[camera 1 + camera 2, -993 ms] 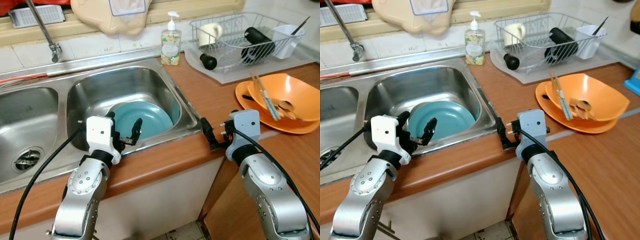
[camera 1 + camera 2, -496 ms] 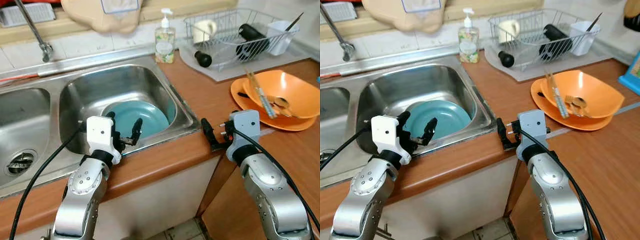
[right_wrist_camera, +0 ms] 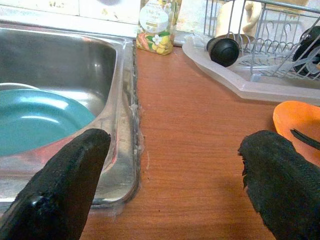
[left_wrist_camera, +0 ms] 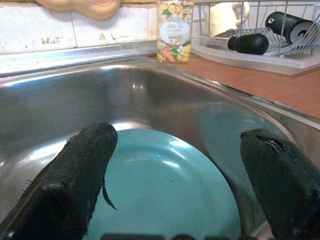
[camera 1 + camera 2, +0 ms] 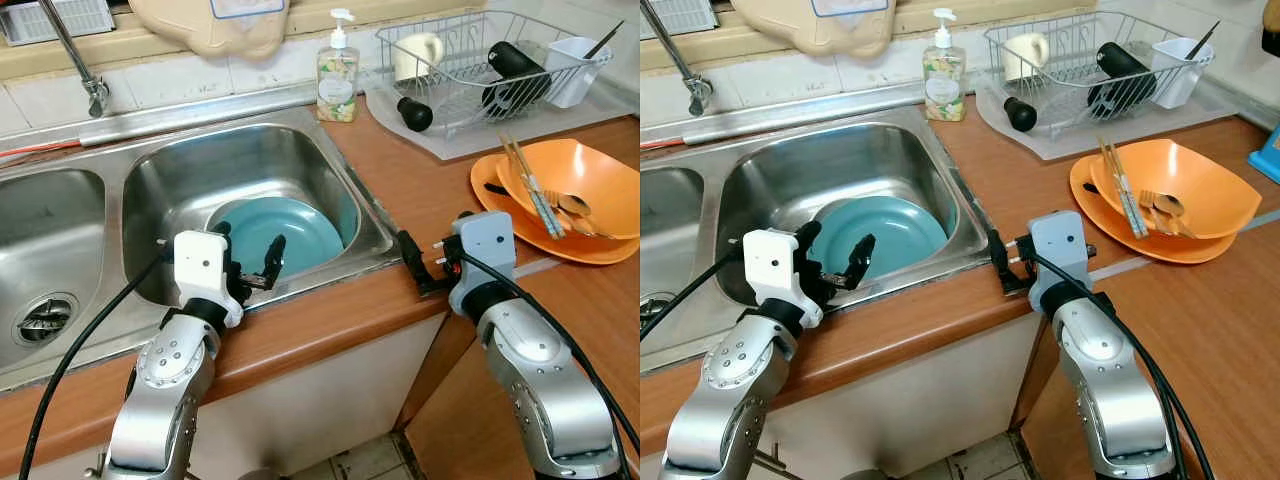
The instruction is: Kitchen organization
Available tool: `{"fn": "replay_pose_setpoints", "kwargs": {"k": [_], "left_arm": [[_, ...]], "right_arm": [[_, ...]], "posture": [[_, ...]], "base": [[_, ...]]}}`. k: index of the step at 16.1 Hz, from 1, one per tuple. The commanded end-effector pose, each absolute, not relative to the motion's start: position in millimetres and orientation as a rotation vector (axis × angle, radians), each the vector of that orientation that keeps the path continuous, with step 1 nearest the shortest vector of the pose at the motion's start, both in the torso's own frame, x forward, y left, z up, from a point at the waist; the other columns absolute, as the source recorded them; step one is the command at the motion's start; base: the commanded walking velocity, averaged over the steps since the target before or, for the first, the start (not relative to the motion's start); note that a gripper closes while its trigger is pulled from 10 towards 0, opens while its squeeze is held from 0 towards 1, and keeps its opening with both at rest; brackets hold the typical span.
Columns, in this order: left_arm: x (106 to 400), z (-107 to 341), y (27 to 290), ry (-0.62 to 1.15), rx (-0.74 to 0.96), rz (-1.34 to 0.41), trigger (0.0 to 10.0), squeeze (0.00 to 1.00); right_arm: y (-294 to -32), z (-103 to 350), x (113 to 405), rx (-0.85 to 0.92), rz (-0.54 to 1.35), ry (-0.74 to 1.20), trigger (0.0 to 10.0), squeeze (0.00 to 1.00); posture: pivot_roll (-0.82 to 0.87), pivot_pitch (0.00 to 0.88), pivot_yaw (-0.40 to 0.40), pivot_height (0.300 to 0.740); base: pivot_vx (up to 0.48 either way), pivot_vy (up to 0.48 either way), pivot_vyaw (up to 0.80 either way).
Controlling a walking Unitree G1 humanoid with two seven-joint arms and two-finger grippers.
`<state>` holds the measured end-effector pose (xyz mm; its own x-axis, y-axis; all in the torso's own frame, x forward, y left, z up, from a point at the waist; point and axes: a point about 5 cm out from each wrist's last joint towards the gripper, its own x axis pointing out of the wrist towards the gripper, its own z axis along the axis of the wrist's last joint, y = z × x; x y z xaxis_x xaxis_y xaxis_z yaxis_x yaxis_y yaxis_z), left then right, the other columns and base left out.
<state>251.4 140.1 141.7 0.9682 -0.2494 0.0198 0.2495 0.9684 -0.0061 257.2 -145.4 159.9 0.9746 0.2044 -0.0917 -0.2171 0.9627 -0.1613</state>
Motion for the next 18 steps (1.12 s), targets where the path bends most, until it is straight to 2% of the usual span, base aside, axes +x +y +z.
{"fn": "replay_pose_setpoints", "kwargs": {"k": [1, 3, 5, 6, 12, 14, 15, 16, 17, 18], "left_arm": [[253.1, 141.6, 141.0, -0.019, 0.001, -0.259, 10.0, 0.53], [252.4, 141.2, 141.9, -0.016, -0.001, -0.265, 10.0, 0.54], [251.4, 140.3, 138.8, -0.002, -0.035, -0.305, 10.0, 0.78], [251.1, 141.5, 137.6, -0.002, -0.045, -0.321, 10.0, 1.00], [253.3, 147.0, 137.1, -0.040, -0.019, -0.393, 10.0, 1.00], [257.9, 148.7, 135.6, -0.038, 0.036, -0.461, 10.0, 1.00], [258.7, 151.5, 133.2, -0.043, 0.041, -0.487, 10.0, 1.00], [258.3, 152.5, 131.7, -0.042, 0.046, -0.510, 10.0, 1.00], [257.3, 153.0, 130.1, -0.038, 0.054, -0.540, 10.0, 1.00], [256.5, 153.1, 129.2, -0.035, 0.060, -0.561, 10.0, 1.00]], "right_arm": [[-143.8, 160.4, 259.2, -0.177, 0.218, 0.077, 10.0, 1.00], [-142.5, 161.8, 260.5, -0.176, 0.221, 0.071, 10.0, 1.00], [-145.1, 158.5, 262.3, -0.183, 0.188, 0.095, 10.0, 1.00], [-146.0, 158.8, 263.6, -0.178, 0.176, 0.099, 10.0, 1.00], [-149.8, 165.8, 277.6, -0.195, 0.133, 0.118, 10.0, 1.00], [-154.0, 164.9, 295.8, -0.233, 0.095, 0.185, 10.0, 1.00], [-156.8, 165.3, 302.2, -0.246, 0.078, 0.214, 10.0, 0.97], [-157.8, 166.2, 306.0, -0.243, 0.077, 0.224, 10.0, 0.56], [-158.9, 165.9, 310.7, -0.237, 0.074, 0.247, 10.0, 0.00], [-159.6, 165.8, 314.1, -0.234, 0.071, 0.265, 10.0, 0.00]], "posture": [[-0.03, 0.000, 0.056, 0.740], [-0.03, 0.000, 0.057, 0.740], [-0.03, 0.000, 0.056, 0.740], [-0.03, 0.000, 0.056, 0.740], [-0.03, 0.000, 0.059, 0.740], [-0.03, 0.000, 0.069, 0.740], [-0.02, 0.000, 0.067, 0.740], [-0.02, 0.000, 0.067, 0.740], [-0.02, 0.000, 0.066, 0.740], [-0.02, 0.000, 0.066, 0.740]], "base": [[0.000, 0.000, 0.00], [0.000, 0.000, 0.00], [0.000, 0.000, 0.00], [0.000, 0.000, 0.00], [0.000, 0.000, 0.00], [0.000, 0.000, 0.00], [0.000, 0.000, 0.00], [0.000, 0.000, 0.00], [0.000, 0.000, 0.00], [0.000, 0.000, 0.00]]}}
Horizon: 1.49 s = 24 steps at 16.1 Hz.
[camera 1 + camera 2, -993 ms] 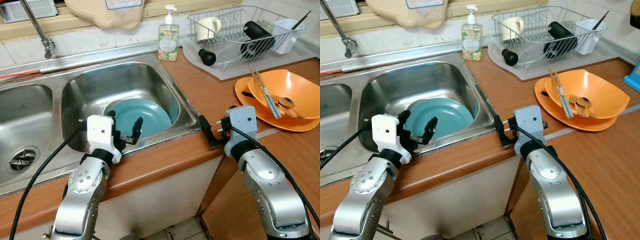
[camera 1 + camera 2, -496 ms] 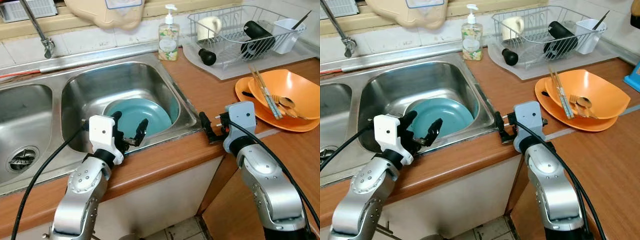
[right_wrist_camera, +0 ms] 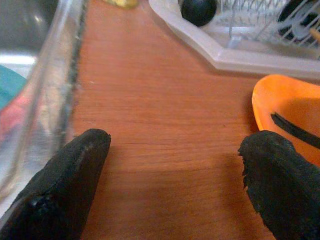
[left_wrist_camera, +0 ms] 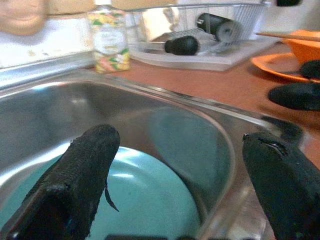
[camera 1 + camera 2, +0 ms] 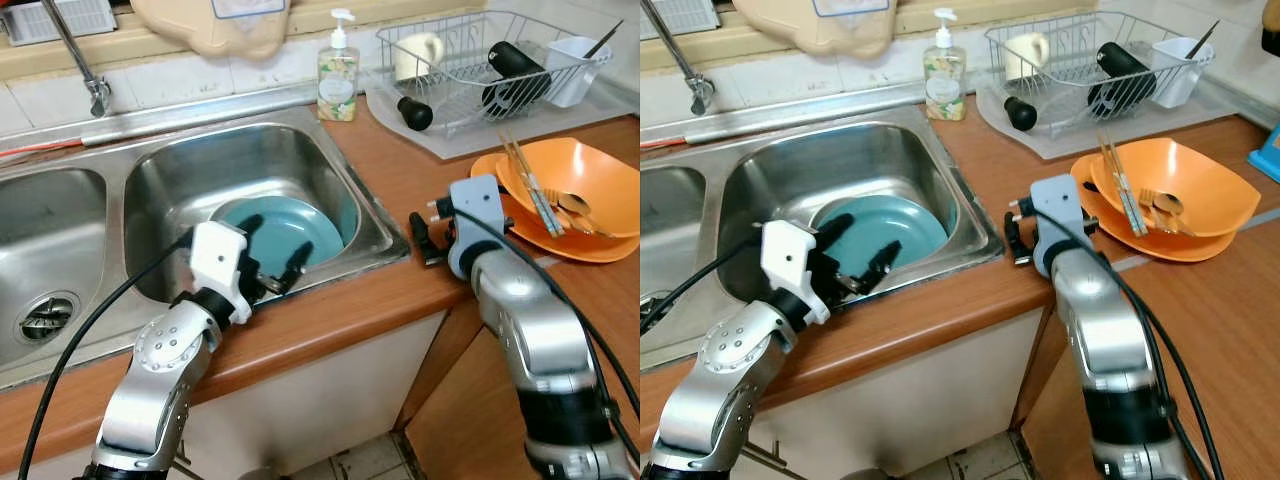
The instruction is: Kitchen organization
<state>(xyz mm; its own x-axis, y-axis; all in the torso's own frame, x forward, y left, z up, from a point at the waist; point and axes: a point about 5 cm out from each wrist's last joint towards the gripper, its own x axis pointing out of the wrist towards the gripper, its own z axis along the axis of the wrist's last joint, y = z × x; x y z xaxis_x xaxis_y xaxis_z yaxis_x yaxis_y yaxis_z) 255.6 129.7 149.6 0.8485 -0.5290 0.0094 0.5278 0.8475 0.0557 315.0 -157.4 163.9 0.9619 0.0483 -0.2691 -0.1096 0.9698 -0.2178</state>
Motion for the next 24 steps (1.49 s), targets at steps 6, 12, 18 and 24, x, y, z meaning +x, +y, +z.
{"fn": "replay_pose_setpoints", "kwargs": {"k": [6, 12, 18, 24], "left_arm": [[244.6, 148.4, 120.6, 0.033, 0.125, -0.755, 10.0, 0.81], [244.3, 149.2, 120.7, 0.040, 0.142, -0.778, 10.0, 0.81], [244.0, 147.8, 120.0, 0.045, 0.154, -0.790, 10.0, 0.82], [243.2, 146.3, 119.3, 0.047, 0.164, -0.792, 10.0, 0.81]], "right_arm": [[-166.7, 166.9, 338.9, -0.202, 0.003, 0.316, 10.0, 0.00], [-177.3, 174.6, 352.0, -0.184, -0.037, 0.286, 10.0, 0.00], [-194.4, 172.8, 358.2, -0.202, -0.078, 0.291, 10.0, 0.00], [-206.6, 169.2, 361.5, -0.220, -0.097, 0.312, 10.0, 0.00]], "posture": [[0.00, 0.000, 0.059, 0.740], [0.00, 0.000, 0.059, 0.740], [0.00, 0.000, 0.063, 0.740], [0.00, 0.000, 0.061, 0.740]], "base": [[0.000, 0.000, 0.00], [0.000, 0.000, 0.00], [0.000, 0.000, 0.00], [0.000, 0.000, 0.00]]}}
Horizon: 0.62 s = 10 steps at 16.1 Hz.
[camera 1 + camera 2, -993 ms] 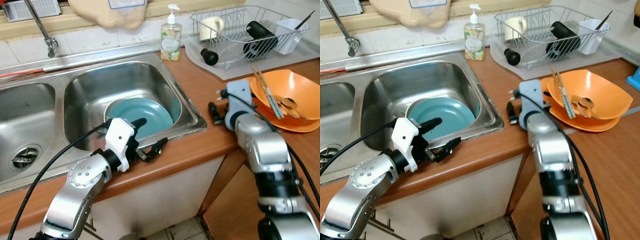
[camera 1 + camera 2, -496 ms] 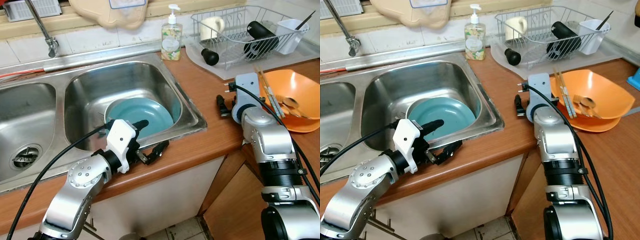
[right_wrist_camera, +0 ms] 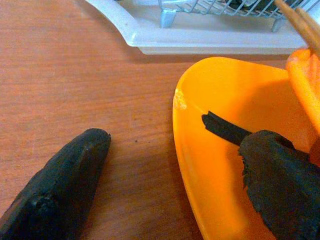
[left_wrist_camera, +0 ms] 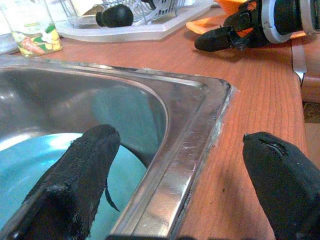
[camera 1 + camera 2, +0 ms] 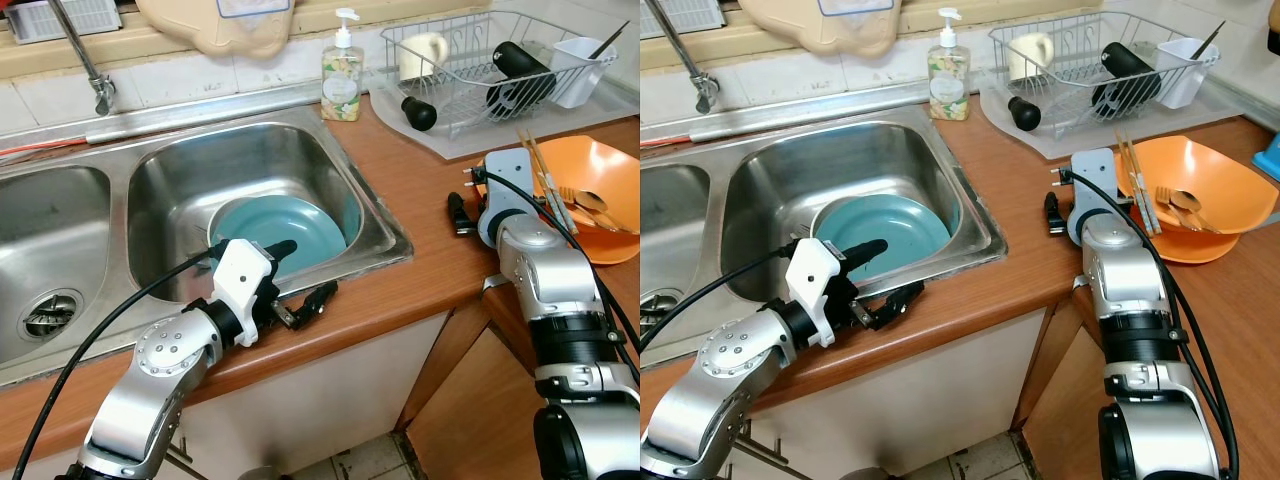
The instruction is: Kitchen organization
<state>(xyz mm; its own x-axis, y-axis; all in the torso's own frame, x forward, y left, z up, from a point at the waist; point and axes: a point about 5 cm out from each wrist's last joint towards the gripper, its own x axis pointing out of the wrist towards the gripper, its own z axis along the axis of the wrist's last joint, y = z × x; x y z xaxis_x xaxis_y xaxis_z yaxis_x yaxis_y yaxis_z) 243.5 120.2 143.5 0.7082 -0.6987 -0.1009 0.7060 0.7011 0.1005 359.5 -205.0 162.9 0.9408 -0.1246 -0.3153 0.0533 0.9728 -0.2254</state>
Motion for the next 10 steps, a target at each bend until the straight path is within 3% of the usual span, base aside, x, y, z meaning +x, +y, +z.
{"fn": "replay_pose_setpoints", "kwargs": {"k": [1, 10], "left_arm": [[243.0, 145.7, 118.8, 0.048, 0.166, -0.794, 10.0, 0.81], [241.3, 143.7, 118.0, 0.058, 0.191, -0.806, 10.0, 0.82]], "right_arm": [[-206.7, 167.5, 361.8, -0.218, -0.095, 0.320, 10.0, 0.00], [-200.8, 158.5, 362.5, -0.131, -0.036, 0.413, 10.0, 0.00]], "posture": [[0.00, 0.000, 0.061, 0.740], [0.00, 0.000, 0.060, 0.740]], "base": [[0.000, 0.000, 0.00], [0.000, 0.000, 0.00]]}}
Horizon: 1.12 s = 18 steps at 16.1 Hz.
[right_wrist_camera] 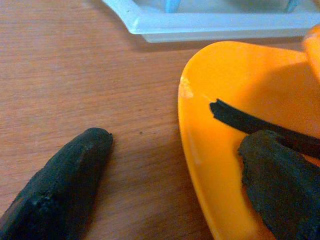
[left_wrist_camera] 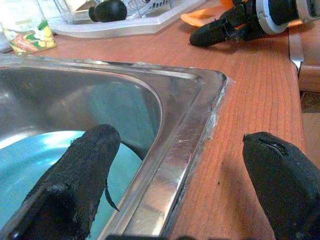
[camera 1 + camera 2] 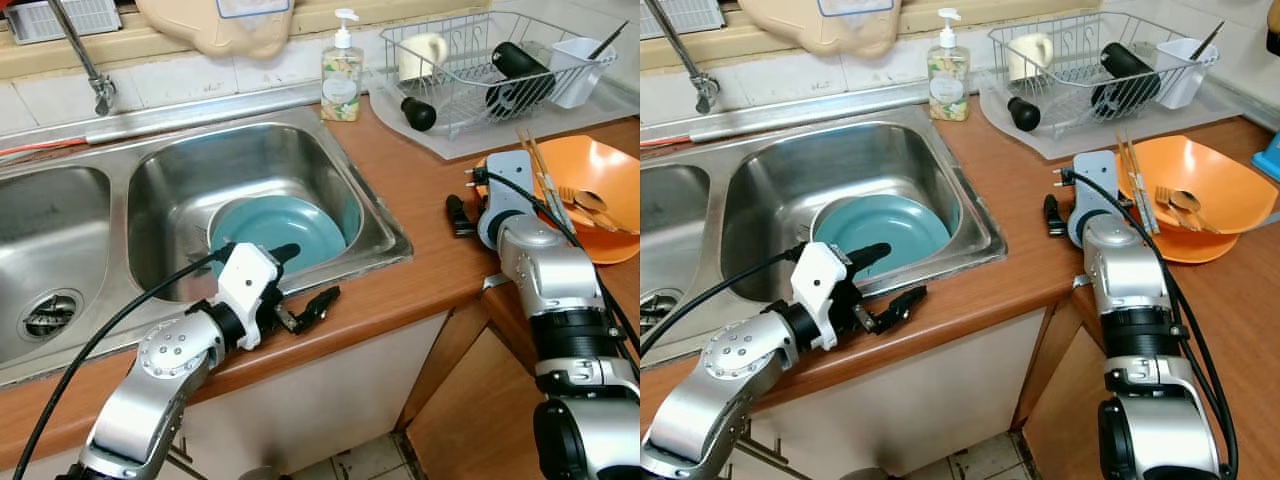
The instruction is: Kitchen organization
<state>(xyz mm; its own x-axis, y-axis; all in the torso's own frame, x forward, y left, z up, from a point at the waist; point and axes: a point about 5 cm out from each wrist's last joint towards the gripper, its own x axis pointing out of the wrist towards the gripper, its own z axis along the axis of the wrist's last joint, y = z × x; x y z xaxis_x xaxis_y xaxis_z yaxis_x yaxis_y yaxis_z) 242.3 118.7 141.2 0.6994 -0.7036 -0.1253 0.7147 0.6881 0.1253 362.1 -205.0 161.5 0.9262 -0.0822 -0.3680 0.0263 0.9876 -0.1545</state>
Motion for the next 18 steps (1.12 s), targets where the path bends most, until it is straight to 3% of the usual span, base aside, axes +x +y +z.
{"fn": "replay_pose_setpoints", "kwargs": {"k": [1, 6, 18], "left_arm": [[241.2, 143.5, 118.0, 0.059, 0.192, -0.808, 10.0, 0.81], [240.8, 142.8, 118.1, 0.060, 0.200, -0.814, 10.0, 0.82], [237.3, 139.6, 120.8, 0.068, 0.224, -0.824, 10.0, 0.82]], "right_arm": [[-200.0, 157.8, 362.3, -0.125, -0.027, 0.426, 10.0, 0.00], [-195.9, 152.4, 360.5, -0.095, -0.001, 0.465, 10.0, 0.00], [-128.9, 147.8, 348.9, -0.057, 0.210, 0.480, 10.0, 0.00]], "posture": [[0.00, 0.000, 0.060, 0.740], [0.00, 0.000, 0.061, 0.740], [0.01, 0.000, 0.060, 0.740]], "base": [[0.000, 0.000, 0.00], [0.000, 0.000, 0.00], [0.000, 0.000, 0.00]]}}
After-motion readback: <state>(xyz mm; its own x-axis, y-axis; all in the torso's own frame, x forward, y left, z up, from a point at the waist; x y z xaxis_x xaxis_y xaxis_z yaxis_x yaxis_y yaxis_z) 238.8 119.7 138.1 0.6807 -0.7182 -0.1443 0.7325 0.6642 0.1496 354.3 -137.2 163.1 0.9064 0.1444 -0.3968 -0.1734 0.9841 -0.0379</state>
